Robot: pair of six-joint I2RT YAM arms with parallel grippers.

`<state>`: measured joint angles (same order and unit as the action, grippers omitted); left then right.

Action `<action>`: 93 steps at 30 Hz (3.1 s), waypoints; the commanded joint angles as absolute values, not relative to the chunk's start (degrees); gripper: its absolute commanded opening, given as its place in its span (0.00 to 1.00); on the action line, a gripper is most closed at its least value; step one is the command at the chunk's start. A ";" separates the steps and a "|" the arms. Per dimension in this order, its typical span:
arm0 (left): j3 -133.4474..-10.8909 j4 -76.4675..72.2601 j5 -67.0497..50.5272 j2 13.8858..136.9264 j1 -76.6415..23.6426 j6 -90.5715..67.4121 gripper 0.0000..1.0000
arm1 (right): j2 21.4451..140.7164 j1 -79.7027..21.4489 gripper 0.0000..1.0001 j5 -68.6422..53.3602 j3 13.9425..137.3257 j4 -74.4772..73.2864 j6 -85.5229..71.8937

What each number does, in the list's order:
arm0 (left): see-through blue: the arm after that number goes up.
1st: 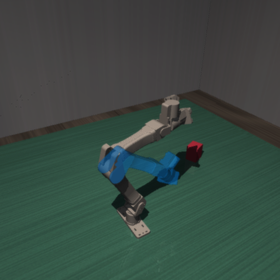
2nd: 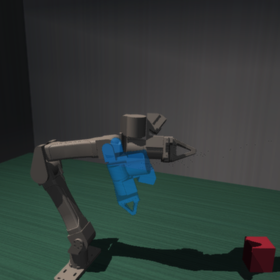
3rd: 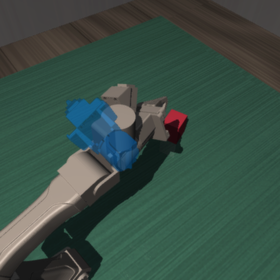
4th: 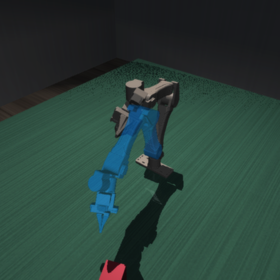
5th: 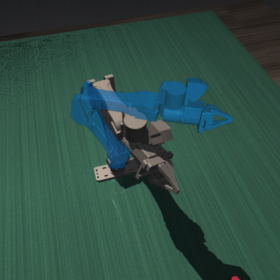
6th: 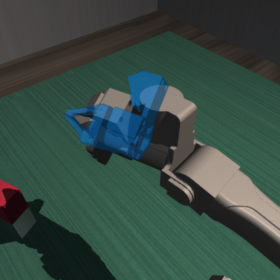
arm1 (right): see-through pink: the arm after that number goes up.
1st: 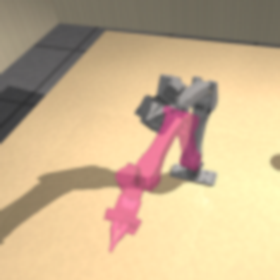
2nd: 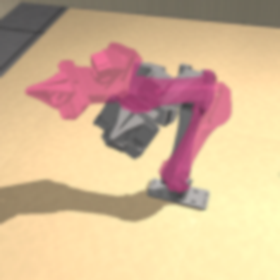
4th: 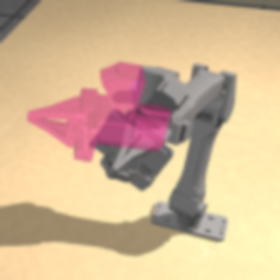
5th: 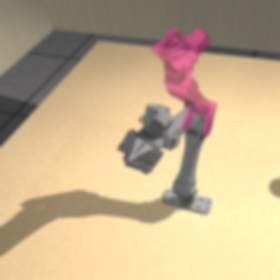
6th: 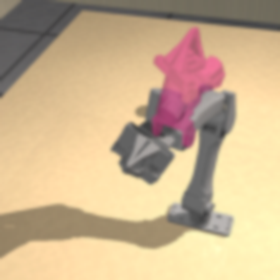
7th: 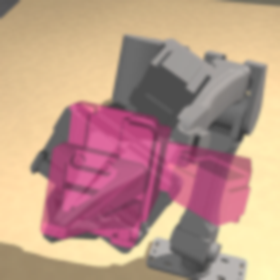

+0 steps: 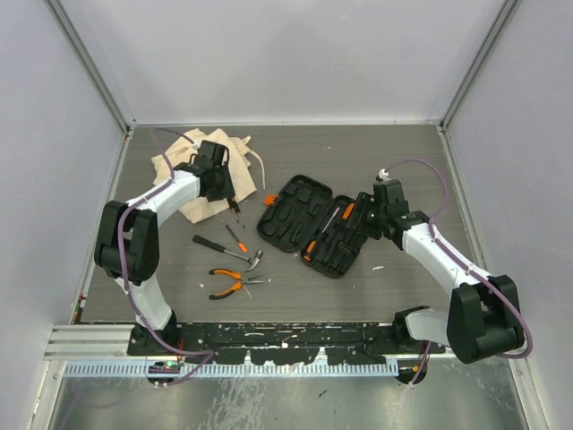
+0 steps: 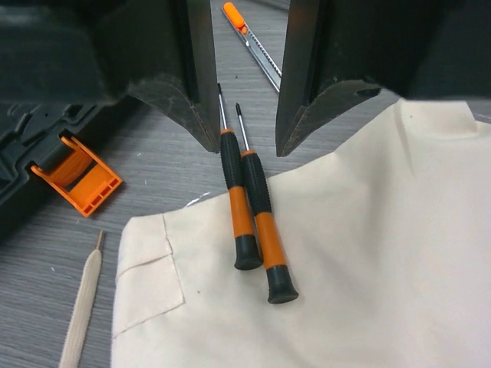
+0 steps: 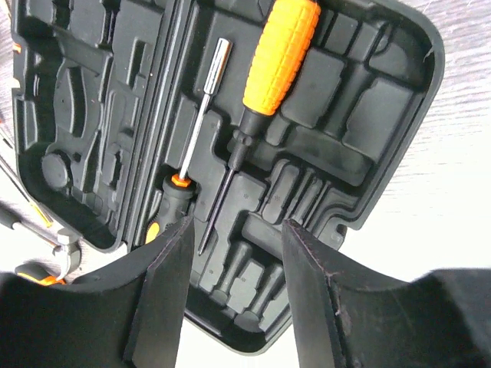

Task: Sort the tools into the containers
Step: Pick up the screwdriver from the center of the board, then place the screwdriver in the storage box.

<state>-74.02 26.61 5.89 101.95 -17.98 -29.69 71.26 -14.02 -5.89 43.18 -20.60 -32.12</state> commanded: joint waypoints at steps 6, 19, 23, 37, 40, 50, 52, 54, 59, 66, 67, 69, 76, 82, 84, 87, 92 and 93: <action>-75.14 22.59 6.23 105.38 -16.88 -31.03 0.34 | 68.89 -14.06 0.55 -7.28 43.02 -18.10 -33.77; -74.44 19.22 4.69 108.73 -16.24 -32.11 0.26 | 69.68 -14.04 0.55 -7.82 43.24 -18.19 -34.01; -74.61 18.09 3.28 109.82 -16.24 -32.59 0.26 | 69.92 -14.06 0.55 -7.82 43.15 -18.21 -34.13; -76.20 20.49 3.70 111.19 -16.24 -32.62 0.10 | 70.01 -14.06 0.55 -7.74 43.45 -18.19 -34.64; -76.25 21.11 3.89 107.87 -16.18 -31.38 0.05 | 69.07 -14.04 0.54 -7.11 43.91 -18.34 -35.25; -75.67 21.02 -9.21 92.09 -19.45 -19.60 0.00 | 58.65 -14.06 0.53 -1.29 41.98 -11.00 -40.08; -76.51 21.89 -11.76 90.18 -21.09 -17.63 0.00 | 55.91 -14.06 0.55 -2.48 40.23 -5.31 -38.78; -77.23 22.63 -12.50 88.49 -23.02 -16.55 0.00 | 52.81 -14.05 0.56 -2.77 37.47 2.17 -37.65; -76.06 19.45 -23.38 84.47 -24.77 -13.61 0.00 | 45.22 -14.11 0.59 -9.82 26.44 29.83 -30.51; -73.81 17.14 -36.11 80.59 -29.14 -1.72 0.00 | 45.14 -15.32 0.61 -36.37 27.03 40.79 -12.16; -73.29 17.17 -36.84 80.06 -30.23 0.57 0.00 | 45.25 -15.82 0.61 -39.60 27.88 40.72 -9.30; -73.24 18.96 -38.62 79.50 -32.76 5.18 0.00 | 45.25 -17.01 0.63 -44.63 29.05 40.20 -4.18; -69.80 15.32 -35.91 76.79 -40.00 13.34 0.00 | 50.05 -19.24 0.68 -35.42 34.54 42.64 -20.05; -66.51 6.01 -27.81 74.75 -44.02 9.67 0.00 | 54.58 -19.90 0.67 -22.74 37.25 35.58 -45.92; -66.55 4.79 -25.54 75.03 -44.61 8.29 0.00 | 54.34 -21.12 0.65 -19.23 36.51 33.52 -48.93; -66.48 2.63 -22.75 75.33 -45.16 6.51 0.00 | 53.84 -24.20 0.63 -15.60 35.16 32.47 -48.75; -68.09 2.75 -21.81 77.46 -45.37 4.04 0.00 | 54.14 -28.70 0.62 -13.03 33.05 34.59 -47.24; -68.50 2.95 -21.80 77.83 -45.43 3.70 0.00 | 53.94 -29.14 0.62 -12.18 32.38 35.45 -47.10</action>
<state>-66.19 7.38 -23.73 77.14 -45.01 6.24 55.00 -27.24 -17.21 33.69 31.33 -45.65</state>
